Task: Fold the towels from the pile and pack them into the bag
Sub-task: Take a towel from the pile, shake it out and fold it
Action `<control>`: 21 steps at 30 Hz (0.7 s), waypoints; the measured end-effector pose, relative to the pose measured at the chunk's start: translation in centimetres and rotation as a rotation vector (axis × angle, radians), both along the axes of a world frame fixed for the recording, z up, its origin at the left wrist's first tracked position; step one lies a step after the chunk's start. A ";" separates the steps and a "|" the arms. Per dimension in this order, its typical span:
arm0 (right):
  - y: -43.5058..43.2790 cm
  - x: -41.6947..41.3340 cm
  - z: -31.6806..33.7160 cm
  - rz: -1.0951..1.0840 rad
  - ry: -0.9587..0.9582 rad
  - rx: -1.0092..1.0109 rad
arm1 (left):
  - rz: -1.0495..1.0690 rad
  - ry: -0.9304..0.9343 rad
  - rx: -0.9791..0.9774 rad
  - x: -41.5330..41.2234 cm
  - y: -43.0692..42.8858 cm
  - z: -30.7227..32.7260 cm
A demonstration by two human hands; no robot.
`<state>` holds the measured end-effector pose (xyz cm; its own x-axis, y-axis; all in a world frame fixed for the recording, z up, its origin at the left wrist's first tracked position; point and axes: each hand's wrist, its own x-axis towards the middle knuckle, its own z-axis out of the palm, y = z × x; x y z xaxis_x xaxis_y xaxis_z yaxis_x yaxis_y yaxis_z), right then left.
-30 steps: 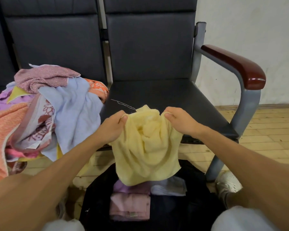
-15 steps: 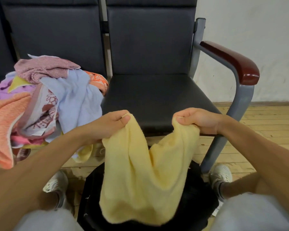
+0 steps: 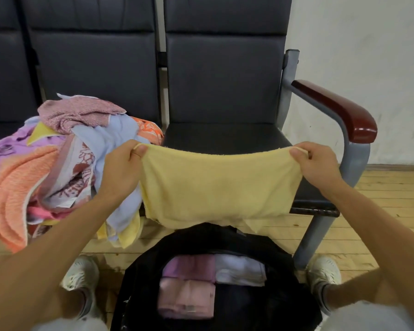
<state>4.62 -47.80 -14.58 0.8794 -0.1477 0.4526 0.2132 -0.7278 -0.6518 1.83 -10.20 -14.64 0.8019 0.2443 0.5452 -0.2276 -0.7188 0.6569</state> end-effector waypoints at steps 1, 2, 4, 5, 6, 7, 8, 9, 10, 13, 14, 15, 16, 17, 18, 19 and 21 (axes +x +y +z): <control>0.0 0.1 0.1 -0.012 -0.049 -0.010 | -0.006 -0.037 0.025 0.0 0.0 0.1; 0.1 0.1 0.0 -0.023 -0.082 -0.017 | -0.013 -0.063 0.054 0.1 0.1 0.1; 0.0 0.4 -0.3 -0.046 -0.087 -0.026 | -0.017 -0.071 0.104 0.5 0.7 0.0; -0.1 0.5 -0.5 -0.060 -0.077 -0.022 | -0.020 -0.056 0.111 0.6 1.0 -0.1; -0.1 0.6 -0.7 -0.073 -0.073 -0.011 | -0.025 -0.042 0.111 0.6 1.2 -0.2; -0.2 0.7 -0.8 -0.085 -0.077 0.001 | -0.028 -0.031 0.107 0.6 1.3 -0.2; -0.3 0.8 -0.8 -0.092 -0.087 0.010 | -0.035 -0.027 0.097 0.5 1.4 -0.3; -0.3 0.8 -0.7 -0.093 -0.097 0.014 | -0.043 -0.027 0.082 0.6 1.4 -0.3; -0.3 0.8 -0.5 -0.089 -0.108 0.012 | -0.053 -0.022 0.067 0.7 1.4 -0.3; -0.6 0.7 -0.2 -0.081 -0.125 -0.043 | -0.085 0.001 0.047 0.6 1.1 -0.1; -0.7 0.7 -0.2 -0.081 -0.123 -0.074 | -0.094 0.000 0.059 0.5 0.9 -0.1; -0.9 0.6 -0.2 -0.084 -0.114 -0.103 | -0.098 0.000 0.083 0.3 0.6 0.0; -1.1 0.6 -0.3 -0.088 -0.102 -0.127 | -0.103 0.002 0.108 0.2 0.4 0.0; -1.3 0.6 -0.3 -0.094 -0.087 -0.140 | -0.108 0.012 0.124 0.2 0.3 0.1; -1.5 0.6 -0.4 -0.098 -0.075 -0.142 | -0.112 0.032 0.119 0.3 0.3 0.1; -1.6 0.5 -0.4 -0.100 -0.064 -0.136 | -0.115 0.054 0.098 0.5 0.3 0.1; -1.6 0.4 -0.5 -0.103 -0.045 -0.108 | -0.099 0.077 0.053 0.7 0.3 -0.1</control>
<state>5.06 -49.42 -15.07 0.8408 -0.1848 0.5089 0.1607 -0.8124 -0.5605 2.55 -9.93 -14.71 0.8605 0.1346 0.4913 -0.2494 -0.7297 0.6367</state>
